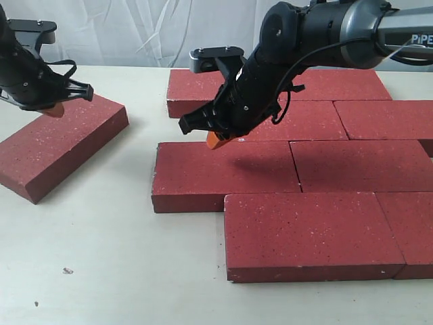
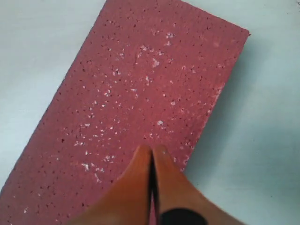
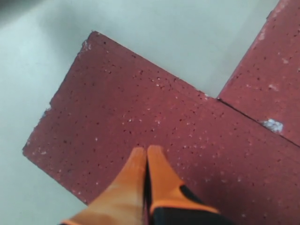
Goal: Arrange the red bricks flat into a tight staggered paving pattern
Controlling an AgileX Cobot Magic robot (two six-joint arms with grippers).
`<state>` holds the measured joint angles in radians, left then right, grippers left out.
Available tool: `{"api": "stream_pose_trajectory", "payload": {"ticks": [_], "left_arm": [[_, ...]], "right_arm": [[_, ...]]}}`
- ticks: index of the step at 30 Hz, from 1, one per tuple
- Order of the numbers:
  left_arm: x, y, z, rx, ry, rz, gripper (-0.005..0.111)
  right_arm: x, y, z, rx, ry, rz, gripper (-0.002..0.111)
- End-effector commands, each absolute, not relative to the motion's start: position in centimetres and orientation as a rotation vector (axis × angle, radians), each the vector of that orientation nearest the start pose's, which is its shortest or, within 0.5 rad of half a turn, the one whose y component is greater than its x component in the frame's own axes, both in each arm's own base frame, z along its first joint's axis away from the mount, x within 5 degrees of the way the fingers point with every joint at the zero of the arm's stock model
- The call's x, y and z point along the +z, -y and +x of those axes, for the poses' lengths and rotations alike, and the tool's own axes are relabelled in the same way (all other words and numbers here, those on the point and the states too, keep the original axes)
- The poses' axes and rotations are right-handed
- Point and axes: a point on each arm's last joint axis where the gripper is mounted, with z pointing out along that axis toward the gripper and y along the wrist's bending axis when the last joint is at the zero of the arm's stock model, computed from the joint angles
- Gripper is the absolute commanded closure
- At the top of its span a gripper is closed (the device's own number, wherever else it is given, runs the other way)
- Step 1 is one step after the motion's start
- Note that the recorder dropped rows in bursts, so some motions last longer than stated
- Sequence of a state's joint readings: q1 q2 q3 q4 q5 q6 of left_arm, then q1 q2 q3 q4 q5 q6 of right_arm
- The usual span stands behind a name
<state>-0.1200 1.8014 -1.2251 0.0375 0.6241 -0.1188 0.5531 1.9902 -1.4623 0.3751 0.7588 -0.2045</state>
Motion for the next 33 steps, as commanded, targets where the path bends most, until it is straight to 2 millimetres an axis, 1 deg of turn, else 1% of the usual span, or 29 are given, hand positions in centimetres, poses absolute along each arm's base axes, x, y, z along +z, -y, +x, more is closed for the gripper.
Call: {"api": "stream_pose_trajectory", "payload": {"ticks": [1,2,5,7,8,11,15,17,24,30,31,33], "left_arm": [[20.5,4.2,37.4,-0.021,-2.689,-0.013,0.096],[20.5,4.1,37.4,-0.017,-2.688,-0.009,0.089],[20.5,4.0,37.4,0.001,-2.685,0.008,0.072],[20.5,4.0,37.5,0.01,-2.676,0.012,0.064],[20.6,4.0,37.5,0.011,-2.672,0.012,0.063],[20.4,3.3,37.7,0.011,-2.664,-0.035,0.063],[19.2,1.8,38.1,0.013,-2.689,-0.106,0.063],[18.8,1.5,38.2,0.015,-2.703,-0.12,0.063],[16.9,1.7,38.5,-0.02,-2.738,-0.157,0.063],[15.4,1.7,38.7,-0.014,-2.778,-0.158,0.063],[15.3,1.7,38.7,-0.012,-2.781,-0.151,0.063],[14.8,1.7,38.7,0.007,-2.799,-0.054,0.063]], "right_arm": [[20.0,-23.7,34.6,0.506,-2.696,-0.745,0.109],[20.0,-23.7,34.6,0.506,-2.701,-0.747,0.109],[20.0,-23.7,34.5,0.507,-2.706,-0.746,0.109],[20.0,-23.7,34.5,0.515,-2.709,-0.742,0.109],[20.0,-23.7,34.5,0.517,-2.709,-0.74,0.109],[20.0,-23.7,34.5,0.517,-2.709,-0.74,0.109],[20.0,-23.7,34.5,0.517,-2.709,-0.74,0.109],[20.0,-23.7,34.5,0.514,-2.705,-0.74,0.109],[20.1,-23.8,34.8,0.51,-2.681,-0.728,0.109],[20.1,-23.8,34.8,0.508,-2.675,-0.727,0.109],[20.1,-23.8,34.8,0.506,-2.673,-0.727,0.109],[20.1,-23.8,34.8,0.506,-2.673,-0.727,0.109]]}}
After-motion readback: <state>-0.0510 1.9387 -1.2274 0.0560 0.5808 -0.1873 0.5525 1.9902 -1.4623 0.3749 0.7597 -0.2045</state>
